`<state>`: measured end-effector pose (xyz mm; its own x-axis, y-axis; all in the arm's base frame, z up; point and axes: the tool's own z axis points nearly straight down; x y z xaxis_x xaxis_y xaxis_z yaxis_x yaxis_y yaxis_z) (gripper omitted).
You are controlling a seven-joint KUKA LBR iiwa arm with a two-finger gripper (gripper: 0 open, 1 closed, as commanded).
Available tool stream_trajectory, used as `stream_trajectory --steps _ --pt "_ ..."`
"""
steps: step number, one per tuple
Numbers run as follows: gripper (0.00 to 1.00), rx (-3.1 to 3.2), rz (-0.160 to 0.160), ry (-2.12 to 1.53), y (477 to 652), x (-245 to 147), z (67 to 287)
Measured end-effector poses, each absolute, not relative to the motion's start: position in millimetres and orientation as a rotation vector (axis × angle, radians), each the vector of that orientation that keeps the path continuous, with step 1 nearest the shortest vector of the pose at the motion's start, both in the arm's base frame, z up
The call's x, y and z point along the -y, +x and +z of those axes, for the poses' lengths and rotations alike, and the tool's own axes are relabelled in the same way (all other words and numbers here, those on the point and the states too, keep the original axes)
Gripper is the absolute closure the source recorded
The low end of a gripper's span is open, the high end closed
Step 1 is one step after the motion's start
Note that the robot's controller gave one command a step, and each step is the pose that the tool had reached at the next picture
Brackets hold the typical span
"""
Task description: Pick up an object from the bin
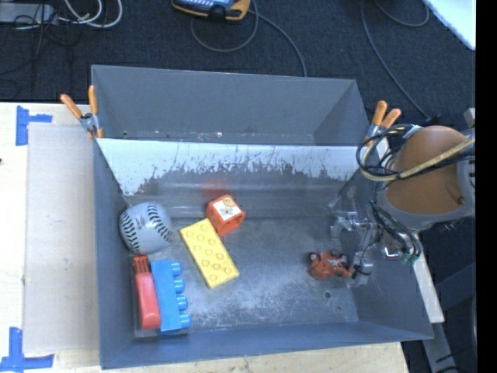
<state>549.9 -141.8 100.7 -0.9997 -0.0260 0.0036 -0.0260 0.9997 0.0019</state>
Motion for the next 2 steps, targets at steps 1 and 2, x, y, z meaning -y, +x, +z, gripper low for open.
stream_trajectory --steps 1,2 --pt "0.00 3.132 -0.001 -0.010 547.5 143.4 74.1" --pt "1.00 3.134 -0.015 -0.056 555.9 139.5 68.8"
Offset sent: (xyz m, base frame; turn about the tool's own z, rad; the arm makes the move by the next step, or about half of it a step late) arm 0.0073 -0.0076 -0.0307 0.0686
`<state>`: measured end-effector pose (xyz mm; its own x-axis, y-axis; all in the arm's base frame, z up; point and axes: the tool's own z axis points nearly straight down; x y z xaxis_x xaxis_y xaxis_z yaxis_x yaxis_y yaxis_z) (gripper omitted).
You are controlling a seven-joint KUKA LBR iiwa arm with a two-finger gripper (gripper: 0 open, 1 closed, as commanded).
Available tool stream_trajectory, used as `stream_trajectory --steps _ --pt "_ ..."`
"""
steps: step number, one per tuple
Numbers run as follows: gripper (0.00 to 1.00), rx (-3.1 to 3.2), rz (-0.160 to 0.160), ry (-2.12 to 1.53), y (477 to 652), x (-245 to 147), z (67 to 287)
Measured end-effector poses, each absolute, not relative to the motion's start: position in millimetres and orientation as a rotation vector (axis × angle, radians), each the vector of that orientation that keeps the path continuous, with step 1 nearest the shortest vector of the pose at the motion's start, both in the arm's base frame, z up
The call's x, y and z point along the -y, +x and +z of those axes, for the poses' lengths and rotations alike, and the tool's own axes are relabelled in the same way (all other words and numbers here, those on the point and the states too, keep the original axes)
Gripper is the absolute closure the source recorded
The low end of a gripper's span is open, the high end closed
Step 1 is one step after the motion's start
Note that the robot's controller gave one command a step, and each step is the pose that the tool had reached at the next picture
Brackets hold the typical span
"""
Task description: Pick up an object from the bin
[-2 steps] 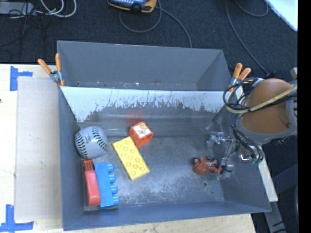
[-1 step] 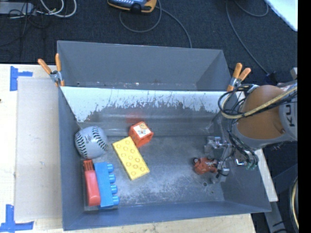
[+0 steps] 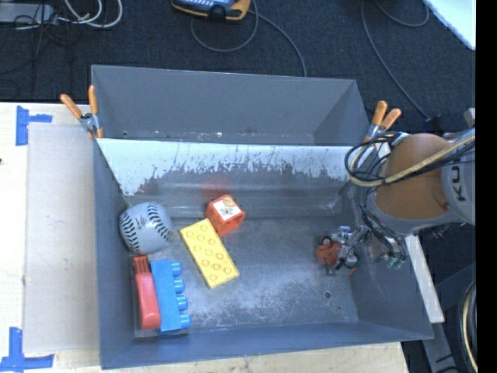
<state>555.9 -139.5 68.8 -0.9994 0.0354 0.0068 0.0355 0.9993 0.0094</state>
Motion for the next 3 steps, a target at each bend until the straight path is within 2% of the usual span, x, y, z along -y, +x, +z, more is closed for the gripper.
stream_trajectory --steps 2,3 --pt "1.00 3.130 -0.021 -0.062 555.9 141 75" --pt "1.00 3.125 -0.015 -0.060 553.8 142 96"
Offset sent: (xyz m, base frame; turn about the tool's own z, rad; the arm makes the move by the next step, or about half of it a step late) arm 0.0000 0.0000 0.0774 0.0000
